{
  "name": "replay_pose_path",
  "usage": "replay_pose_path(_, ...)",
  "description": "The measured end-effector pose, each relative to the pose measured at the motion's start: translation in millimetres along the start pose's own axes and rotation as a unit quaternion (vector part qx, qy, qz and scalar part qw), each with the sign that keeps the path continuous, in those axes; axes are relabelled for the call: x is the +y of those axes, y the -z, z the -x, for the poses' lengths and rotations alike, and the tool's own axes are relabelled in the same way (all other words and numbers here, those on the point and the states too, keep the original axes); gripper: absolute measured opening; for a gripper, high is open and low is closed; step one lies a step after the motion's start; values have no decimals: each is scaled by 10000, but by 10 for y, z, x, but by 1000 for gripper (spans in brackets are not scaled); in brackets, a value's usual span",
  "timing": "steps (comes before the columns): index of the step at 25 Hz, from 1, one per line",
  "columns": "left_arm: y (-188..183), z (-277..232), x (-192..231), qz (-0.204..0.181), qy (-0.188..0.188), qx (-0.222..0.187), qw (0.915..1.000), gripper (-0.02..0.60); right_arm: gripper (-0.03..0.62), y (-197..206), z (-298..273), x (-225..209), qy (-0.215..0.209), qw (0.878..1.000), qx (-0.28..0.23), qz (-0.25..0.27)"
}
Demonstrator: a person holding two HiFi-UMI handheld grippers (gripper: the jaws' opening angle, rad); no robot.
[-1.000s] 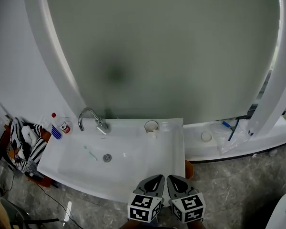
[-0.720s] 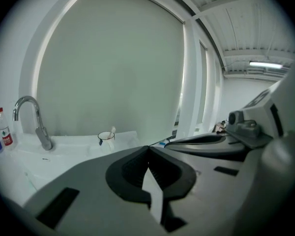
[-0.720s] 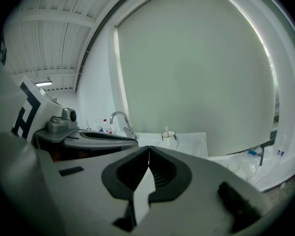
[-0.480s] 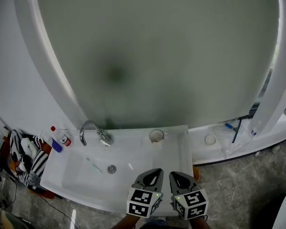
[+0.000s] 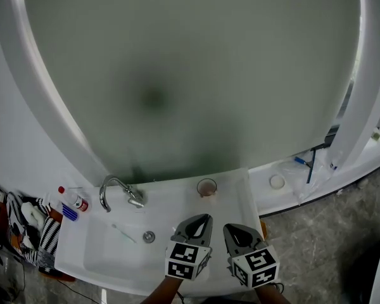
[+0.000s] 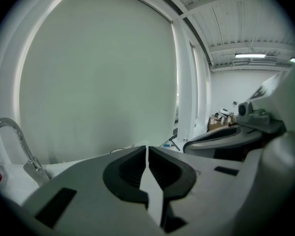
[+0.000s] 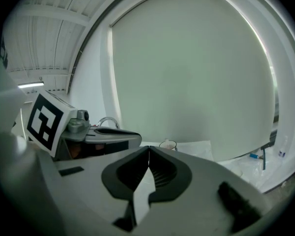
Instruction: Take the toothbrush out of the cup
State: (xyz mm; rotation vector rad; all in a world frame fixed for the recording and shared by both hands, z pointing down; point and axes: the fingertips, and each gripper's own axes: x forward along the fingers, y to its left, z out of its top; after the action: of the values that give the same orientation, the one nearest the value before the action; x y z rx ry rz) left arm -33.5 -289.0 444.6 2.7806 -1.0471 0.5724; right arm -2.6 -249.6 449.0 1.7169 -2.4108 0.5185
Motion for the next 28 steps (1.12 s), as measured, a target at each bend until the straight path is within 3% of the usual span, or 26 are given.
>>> replay_pose_path(7,-17,-312,242,-228,120,-62,9996,12,12,-20,-172,-66,236,9997,59,23)
replay_pose_path(11,5,-505,336,-199,327,-40,9993,81,12,11,-202,-154,463,9988,166,5)
replay_pose_path(18,83,-759,339,-235,618,-27,9978,110,11,64,-221,-321,769,9966,275,-95)
replay_pose_path(22,149,-876,332,-476,677,10,9966,156,12,55,-267,-345,803,9964,238,-146)
replay_pose_path(28,239,-1046,371,-896,588,7,9942,170,11,92,-331,-379,858,9958,254,-214)
